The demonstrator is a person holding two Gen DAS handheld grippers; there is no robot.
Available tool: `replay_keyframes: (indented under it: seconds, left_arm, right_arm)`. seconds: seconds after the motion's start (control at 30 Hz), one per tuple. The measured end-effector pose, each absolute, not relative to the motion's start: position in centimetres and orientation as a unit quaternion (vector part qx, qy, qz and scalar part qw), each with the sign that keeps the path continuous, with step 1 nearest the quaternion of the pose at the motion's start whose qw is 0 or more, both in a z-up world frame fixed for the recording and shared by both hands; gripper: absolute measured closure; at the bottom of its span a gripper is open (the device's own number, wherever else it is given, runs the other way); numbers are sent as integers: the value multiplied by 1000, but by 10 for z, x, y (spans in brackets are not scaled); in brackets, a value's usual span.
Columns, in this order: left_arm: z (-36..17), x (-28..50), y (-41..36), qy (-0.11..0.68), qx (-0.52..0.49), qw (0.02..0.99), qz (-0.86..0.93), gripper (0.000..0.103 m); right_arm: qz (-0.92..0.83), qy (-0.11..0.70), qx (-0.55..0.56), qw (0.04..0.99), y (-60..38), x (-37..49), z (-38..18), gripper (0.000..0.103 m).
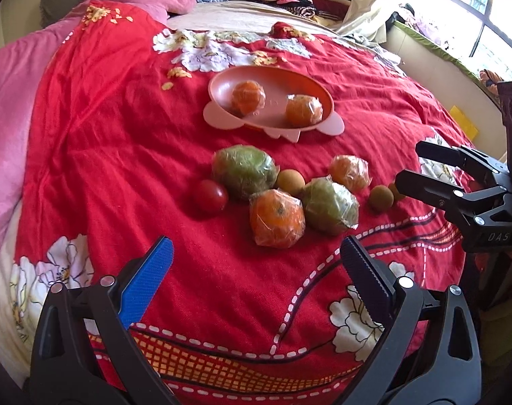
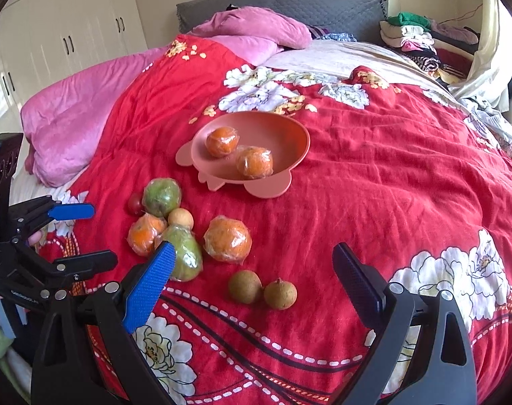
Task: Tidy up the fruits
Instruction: 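Grasp another bagged orange with the left gripper while the right gripper grasps one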
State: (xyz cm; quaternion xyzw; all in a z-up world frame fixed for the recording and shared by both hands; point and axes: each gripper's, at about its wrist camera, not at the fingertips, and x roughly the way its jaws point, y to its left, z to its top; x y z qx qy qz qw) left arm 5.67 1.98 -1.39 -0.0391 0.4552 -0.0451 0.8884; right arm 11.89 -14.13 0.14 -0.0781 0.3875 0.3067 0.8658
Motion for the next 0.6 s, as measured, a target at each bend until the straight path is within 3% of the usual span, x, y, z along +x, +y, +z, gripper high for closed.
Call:
replay_keyframes:
  seconds: [0.2,0.53,0.6]
  left_arm:
    - [-26,65,20,469,-35,881,-57,27]
    - [-31,76,16,476,-28,876,-75,45]
    - [-33,78,15,477,-29,875,-76,47]
  right_arm:
    - [311,394,-89,860,-135,121,-5,9]
    - [320,399,-97,854,-127,127,-12,11]
    - [324,401,-98,851,-125,128,-13,20]
